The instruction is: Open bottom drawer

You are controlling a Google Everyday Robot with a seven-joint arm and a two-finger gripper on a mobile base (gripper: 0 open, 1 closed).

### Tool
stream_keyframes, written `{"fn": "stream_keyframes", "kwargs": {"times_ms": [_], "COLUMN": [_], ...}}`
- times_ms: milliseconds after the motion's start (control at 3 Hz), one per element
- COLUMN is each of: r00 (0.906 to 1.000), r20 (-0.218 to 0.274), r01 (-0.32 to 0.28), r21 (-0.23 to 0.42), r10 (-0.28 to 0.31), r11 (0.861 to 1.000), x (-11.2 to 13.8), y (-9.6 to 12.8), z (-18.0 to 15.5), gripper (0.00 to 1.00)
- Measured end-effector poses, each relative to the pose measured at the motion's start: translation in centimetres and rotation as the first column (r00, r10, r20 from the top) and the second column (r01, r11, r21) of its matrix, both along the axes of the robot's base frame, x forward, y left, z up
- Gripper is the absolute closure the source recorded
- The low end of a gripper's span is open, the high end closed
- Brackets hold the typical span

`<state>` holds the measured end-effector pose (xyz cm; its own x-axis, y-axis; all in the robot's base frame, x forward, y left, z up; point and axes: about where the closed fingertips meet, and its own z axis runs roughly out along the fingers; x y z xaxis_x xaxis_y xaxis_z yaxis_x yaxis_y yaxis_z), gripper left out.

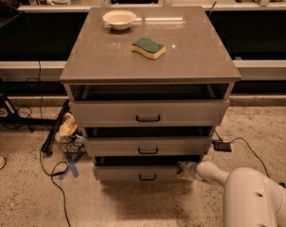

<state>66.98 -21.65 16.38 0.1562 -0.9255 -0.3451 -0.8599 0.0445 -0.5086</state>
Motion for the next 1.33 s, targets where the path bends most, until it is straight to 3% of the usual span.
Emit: {"fn": "stream_keyframes", "kwargs": {"times_ms": [667, 1333], "r00": [1.0, 0.9992], "r20": [-0.004, -0.04], "r01": [-0.004, 0.0], "r21": [0.003, -0.039], "r10": [0.004, -0.002], "r11": [1.0, 0.999], "x": [-0.16, -0.47], "y": [0.39, 0.53], "z": [-0.27, -0.67], "gripper": [0.04, 0.0]}}
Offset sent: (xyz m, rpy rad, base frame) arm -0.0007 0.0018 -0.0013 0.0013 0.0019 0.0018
